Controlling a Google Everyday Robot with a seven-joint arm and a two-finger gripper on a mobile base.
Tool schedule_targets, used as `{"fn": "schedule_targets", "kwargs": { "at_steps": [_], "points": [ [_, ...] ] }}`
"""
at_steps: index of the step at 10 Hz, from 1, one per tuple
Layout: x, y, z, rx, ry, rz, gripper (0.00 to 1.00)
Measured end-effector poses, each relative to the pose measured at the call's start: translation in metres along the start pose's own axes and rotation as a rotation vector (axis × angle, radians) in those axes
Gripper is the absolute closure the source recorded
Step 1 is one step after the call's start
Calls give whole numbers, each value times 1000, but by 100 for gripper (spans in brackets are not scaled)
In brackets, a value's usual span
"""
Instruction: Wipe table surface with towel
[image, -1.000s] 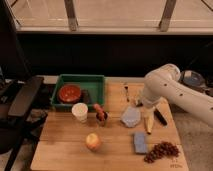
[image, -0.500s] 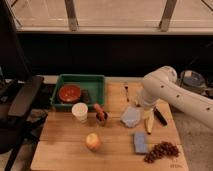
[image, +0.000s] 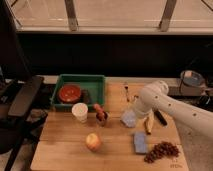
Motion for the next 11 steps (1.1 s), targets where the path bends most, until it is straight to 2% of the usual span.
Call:
{"fn": "schedule_targets", "kwargs": {
  "at_steps": [2,3,6,7,9,11],
  "points": [
    [0,0,19,-20,-33,18,35],
    [-2,1,27,-35,-46,18,38],
    [-11,0,37,-56,-39,-2,65],
    [-13,-1,38,-59,-34,-3,77],
    [-14,3,37,-65,-24,1,80],
    [-6,16,29,-86,8,14,80]
  ]
}}
